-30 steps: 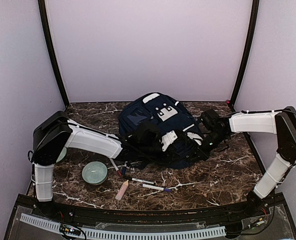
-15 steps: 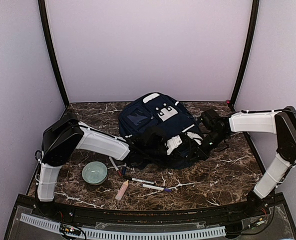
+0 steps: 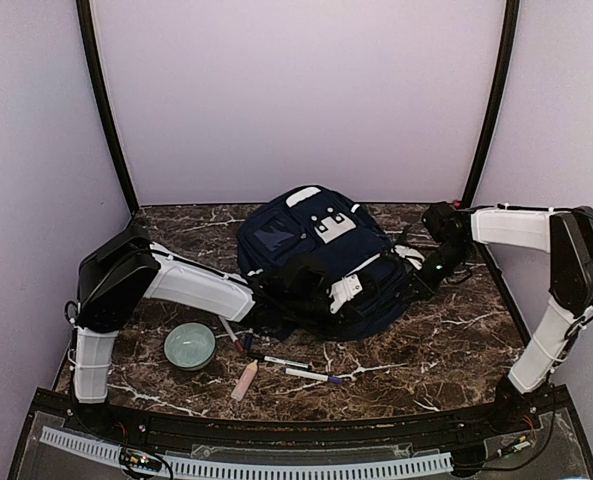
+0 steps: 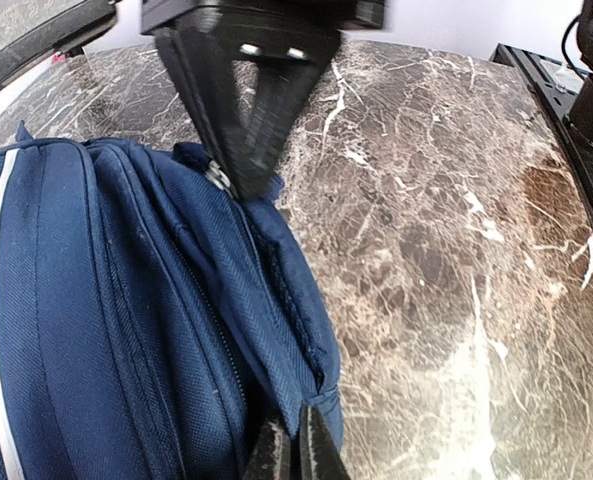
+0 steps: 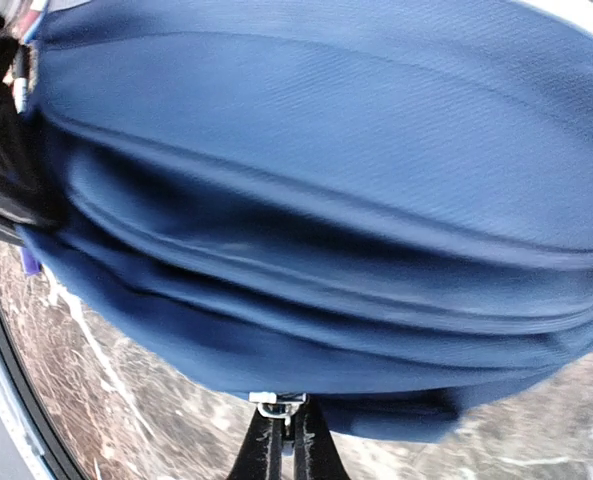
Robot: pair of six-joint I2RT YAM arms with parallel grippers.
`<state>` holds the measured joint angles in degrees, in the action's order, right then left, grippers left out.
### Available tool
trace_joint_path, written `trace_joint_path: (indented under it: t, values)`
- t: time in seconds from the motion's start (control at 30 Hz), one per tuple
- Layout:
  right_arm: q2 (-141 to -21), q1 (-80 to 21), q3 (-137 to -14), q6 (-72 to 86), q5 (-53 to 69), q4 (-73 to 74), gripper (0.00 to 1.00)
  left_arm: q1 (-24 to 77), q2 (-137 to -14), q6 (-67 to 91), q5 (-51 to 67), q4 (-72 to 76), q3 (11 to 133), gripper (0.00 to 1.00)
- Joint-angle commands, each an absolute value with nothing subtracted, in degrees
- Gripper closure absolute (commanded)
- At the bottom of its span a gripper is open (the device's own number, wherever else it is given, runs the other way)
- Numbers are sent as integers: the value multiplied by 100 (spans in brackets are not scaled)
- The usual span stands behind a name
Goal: Pack the student bag
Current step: Zip the student bag into the largest pocket of the bag.
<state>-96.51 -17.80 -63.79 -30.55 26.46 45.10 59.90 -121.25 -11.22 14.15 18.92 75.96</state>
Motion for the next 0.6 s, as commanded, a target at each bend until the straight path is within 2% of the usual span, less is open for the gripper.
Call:
trace_joint_path:
  t: [0.0,0.33,0.57]
  values:
    - [-9991,-1413,-7102,-3610,1580,4790,100,6101,-11534,-1353,1774,1158,7104,100]
    - [-11224,-1185,-8816,-4657,1007,5805,100,6373,-11197,-1799,1878,428,6881,100]
    - [-11873,-1094,-9499,-4842,554,6061,100,6467,-11071,-1856,1745,330,6750,100]
